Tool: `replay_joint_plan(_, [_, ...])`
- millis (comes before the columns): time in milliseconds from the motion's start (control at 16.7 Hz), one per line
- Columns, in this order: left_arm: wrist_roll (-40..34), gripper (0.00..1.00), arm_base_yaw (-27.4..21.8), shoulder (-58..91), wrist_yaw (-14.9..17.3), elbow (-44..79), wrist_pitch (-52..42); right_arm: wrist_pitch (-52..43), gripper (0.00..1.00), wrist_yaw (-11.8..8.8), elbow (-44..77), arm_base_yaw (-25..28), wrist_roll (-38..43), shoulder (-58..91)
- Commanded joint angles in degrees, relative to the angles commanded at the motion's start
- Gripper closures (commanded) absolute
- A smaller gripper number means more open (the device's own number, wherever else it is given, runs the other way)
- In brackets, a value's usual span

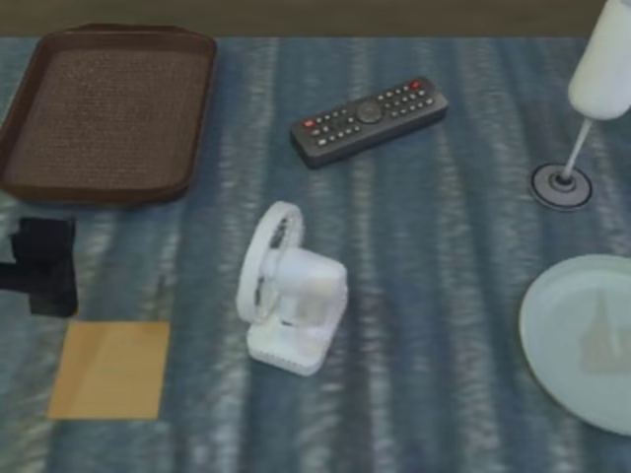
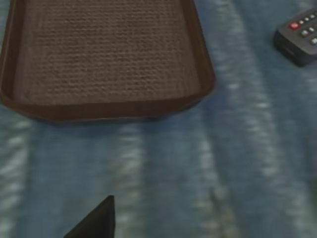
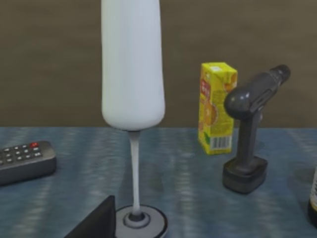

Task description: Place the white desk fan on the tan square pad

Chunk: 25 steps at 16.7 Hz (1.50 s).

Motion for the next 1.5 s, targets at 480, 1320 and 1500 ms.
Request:
replay_joint_plan(480, [-5.51,0.0,-13.79,48.04,-0.29,45.52,-34.23,0.0,0.0,0.0,0.0,0.0,0.0,0.0])
replay_joint_plan(1320, [-9.52,0.0,-23.01,79.49,-0.26,77.61,-56.34,0.0,0.0,0.0,0.0,0.0,0.0,0.0])
replay_joint_plan(1500, [-9.38,0.0,-22.81,79.29,-0.26,76.48,-55.29,0.0,0.0,0.0,0.0,0.0,0.0,0.0])
